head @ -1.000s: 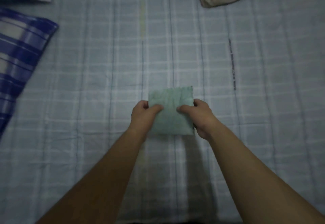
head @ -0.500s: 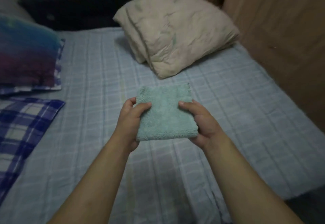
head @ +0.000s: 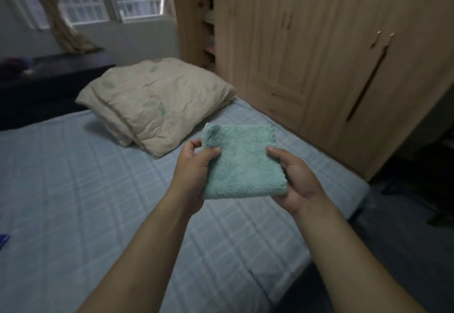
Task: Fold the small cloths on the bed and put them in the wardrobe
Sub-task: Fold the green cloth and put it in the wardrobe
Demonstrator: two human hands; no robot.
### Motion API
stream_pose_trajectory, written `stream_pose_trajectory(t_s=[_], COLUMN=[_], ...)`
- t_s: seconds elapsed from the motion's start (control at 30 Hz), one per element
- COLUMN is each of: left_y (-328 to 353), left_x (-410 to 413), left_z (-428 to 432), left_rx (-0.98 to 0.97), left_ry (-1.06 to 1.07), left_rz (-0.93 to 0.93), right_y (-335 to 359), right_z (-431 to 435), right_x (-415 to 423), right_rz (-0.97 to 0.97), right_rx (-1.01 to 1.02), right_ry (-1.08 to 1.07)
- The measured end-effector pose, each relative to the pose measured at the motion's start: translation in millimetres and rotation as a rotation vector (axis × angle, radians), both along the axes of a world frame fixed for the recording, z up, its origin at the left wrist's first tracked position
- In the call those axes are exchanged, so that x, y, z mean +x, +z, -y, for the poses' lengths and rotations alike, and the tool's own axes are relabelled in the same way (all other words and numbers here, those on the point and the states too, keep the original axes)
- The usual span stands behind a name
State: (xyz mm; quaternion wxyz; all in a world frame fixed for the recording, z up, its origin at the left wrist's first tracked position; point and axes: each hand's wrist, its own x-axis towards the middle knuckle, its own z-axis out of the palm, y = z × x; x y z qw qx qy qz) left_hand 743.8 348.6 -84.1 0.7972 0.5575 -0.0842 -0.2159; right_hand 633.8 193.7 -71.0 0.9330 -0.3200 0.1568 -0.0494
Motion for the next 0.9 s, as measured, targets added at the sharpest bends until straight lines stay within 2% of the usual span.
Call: stream_pose_trajectory(t_s=[0.23,0.5,0.7,0.9], left_y=[20.1,43.0,58.6,58.1], left_x=[-55.1,-120.9,-144.1,-134.7], left_z=[139.4,312.5,392.8,464.4], left_rx=[0.013,0.004,-0.038,-0.044], left_ry=[-0.121,-0.199,-0.230,-0.243], left_rz=[0.068,0.072,0.058,0.053], right_y=[14.3,46.0,56.1,55.4], right_z=[122.1,289.1,371.3,440.6], right_x=[-73.2,-148.8,-170.1,-163.3], right_rz=[0.038,0.118,0.161,0.112], right_rx=[0.032,-0.100,-0.114,-0.097], right_ry=[-0.159,-0.267,-0.263,-0.294])
